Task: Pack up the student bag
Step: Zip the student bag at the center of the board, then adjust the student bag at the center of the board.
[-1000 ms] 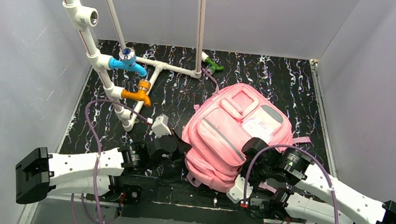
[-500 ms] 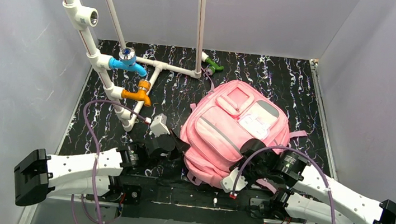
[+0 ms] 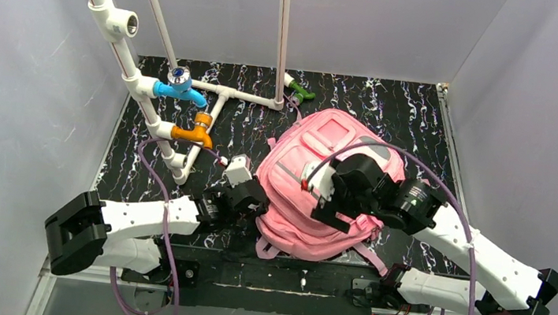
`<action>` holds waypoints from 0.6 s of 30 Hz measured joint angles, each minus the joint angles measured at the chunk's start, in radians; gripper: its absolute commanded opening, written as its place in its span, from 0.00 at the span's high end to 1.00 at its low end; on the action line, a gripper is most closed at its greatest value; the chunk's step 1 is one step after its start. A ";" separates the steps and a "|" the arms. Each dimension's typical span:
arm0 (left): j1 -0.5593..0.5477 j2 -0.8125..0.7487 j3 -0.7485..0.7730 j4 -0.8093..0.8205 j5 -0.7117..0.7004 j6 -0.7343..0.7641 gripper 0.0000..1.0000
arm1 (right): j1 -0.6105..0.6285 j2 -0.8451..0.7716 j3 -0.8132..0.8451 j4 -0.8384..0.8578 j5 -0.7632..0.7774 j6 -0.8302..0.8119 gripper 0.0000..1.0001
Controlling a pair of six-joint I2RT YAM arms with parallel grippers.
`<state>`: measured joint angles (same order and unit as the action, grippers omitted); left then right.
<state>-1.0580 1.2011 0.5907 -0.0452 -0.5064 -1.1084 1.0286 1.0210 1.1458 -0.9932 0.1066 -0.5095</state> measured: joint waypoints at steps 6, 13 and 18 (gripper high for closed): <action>0.004 -0.057 0.007 -0.055 0.022 0.019 0.28 | -0.001 -0.032 0.055 0.113 0.194 0.383 0.02; 0.003 -0.322 0.025 -0.191 0.146 0.061 0.24 | -0.001 -0.177 0.003 0.259 0.312 0.746 0.02; 0.003 -0.607 0.031 -0.293 0.204 0.133 0.23 | -0.001 -0.134 -0.008 0.254 0.377 0.877 0.02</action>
<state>-1.0554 0.5945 0.6220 -0.3386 -0.3027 -0.9752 1.0275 0.8875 1.1378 -0.7395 0.4831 0.3672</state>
